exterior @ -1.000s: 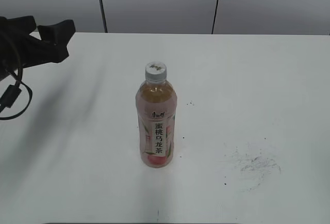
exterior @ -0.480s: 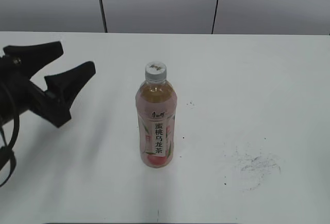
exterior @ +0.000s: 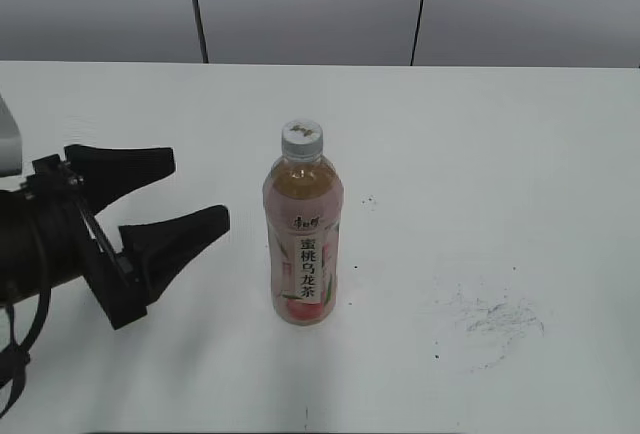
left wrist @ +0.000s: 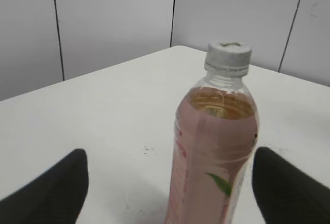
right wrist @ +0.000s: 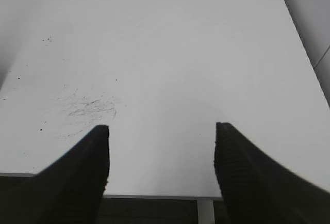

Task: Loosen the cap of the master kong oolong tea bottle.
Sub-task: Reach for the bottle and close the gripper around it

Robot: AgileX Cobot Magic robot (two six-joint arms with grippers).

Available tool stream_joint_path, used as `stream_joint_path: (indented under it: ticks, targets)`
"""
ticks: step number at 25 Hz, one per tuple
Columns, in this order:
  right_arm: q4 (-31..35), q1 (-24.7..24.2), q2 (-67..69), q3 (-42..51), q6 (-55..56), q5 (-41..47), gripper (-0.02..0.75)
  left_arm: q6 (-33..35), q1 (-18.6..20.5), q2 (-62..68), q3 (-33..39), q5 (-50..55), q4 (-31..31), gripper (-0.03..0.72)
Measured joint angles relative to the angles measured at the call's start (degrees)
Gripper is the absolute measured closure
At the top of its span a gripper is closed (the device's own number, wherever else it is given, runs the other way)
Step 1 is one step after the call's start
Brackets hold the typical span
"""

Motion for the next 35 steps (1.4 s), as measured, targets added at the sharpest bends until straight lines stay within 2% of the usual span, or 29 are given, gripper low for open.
stream_joint_path:
  ticks: [4, 10, 17, 21, 28, 35]
  targets:
    - [0.0, 0.0, 0.0, 0.0, 0.0, 0.0, 0.255, -3.89, 0.0, 2.28, -3.32, -0.17, 4.4, 0.104]
    - [0.0, 0.0, 0.0, 0.0, 0.0, 0.0, 0.255, -6.16, -0.67, 6.99, -7.77, -0.23, 8.95, 0.104]
    - [0.0, 0.0, 0.0, 0.0, 0.0, 0.0, 0.255, -6.5, -7.4, 12.18, -13.41, -0.4, 6.72, 0.104]
    - [0.0, 0.0, 0.0, 0.0, 0.0, 0.0, 0.255, -6.5, -9.48, 15.82, -16.49, -0.4, 5.86, 0.104]
    - [0.0, 0.0, 0.0, 0.0, 0.0, 0.0, 0.255, -6.52, -12.18, 20.11, -21.51, -0.35, 5.24, 0.104]
    - [0.0, 0.0, 0.0, 0.0, 0.0, 0.0, 0.255, -6.52, -12.56, 21.51, -23.04, -0.41, 4.99, 0.122]
